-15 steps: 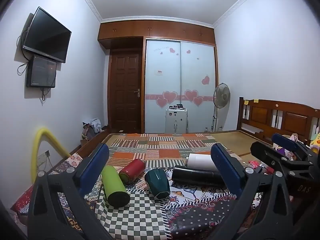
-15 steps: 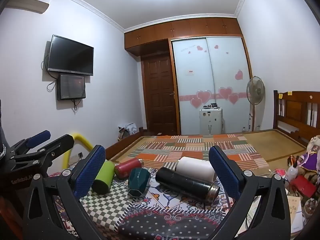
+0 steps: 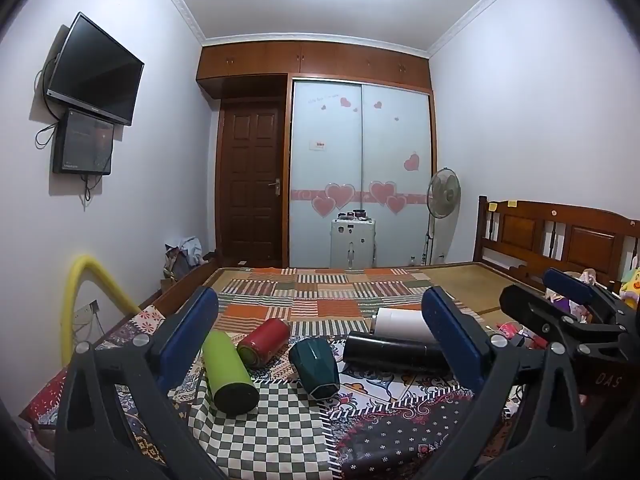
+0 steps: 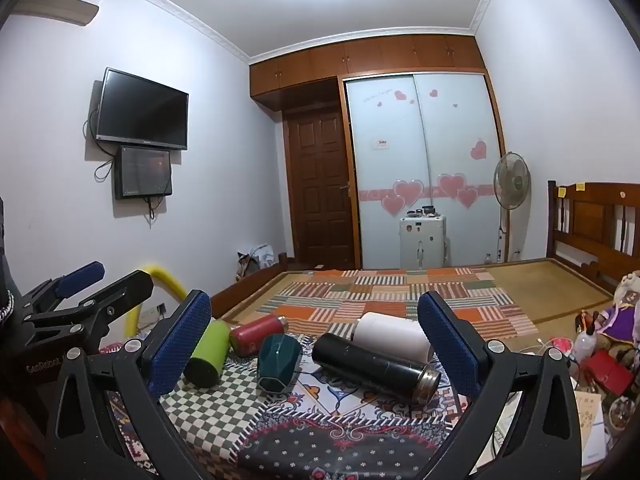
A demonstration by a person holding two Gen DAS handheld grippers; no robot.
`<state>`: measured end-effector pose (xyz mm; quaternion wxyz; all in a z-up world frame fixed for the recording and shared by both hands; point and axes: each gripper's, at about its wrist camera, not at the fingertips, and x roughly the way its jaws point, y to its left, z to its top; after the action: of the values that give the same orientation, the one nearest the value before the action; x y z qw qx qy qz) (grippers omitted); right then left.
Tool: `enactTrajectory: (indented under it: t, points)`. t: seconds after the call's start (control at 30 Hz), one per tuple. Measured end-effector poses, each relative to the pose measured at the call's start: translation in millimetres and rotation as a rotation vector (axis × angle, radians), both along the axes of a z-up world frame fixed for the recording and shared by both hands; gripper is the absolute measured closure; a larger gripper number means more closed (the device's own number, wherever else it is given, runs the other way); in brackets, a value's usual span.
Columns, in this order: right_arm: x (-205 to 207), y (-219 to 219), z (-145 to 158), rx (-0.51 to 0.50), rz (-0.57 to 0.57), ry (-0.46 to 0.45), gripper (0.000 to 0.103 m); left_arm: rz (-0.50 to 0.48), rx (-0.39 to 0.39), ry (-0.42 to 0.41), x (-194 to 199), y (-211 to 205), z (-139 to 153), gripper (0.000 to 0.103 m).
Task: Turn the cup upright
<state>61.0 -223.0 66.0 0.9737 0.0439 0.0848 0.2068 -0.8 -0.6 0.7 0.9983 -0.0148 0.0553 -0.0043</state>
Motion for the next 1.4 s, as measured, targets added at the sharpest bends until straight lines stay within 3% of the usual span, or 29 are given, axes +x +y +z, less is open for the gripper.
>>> enactTrajectory:
  t: [1.4]
  points:
    - [0.7, 4.9, -2.7, -0.012, -0.009, 0.004, 0.000, 0.003, -0.006, -0.008, 2.7, 4.7, -3.1, 0.000]
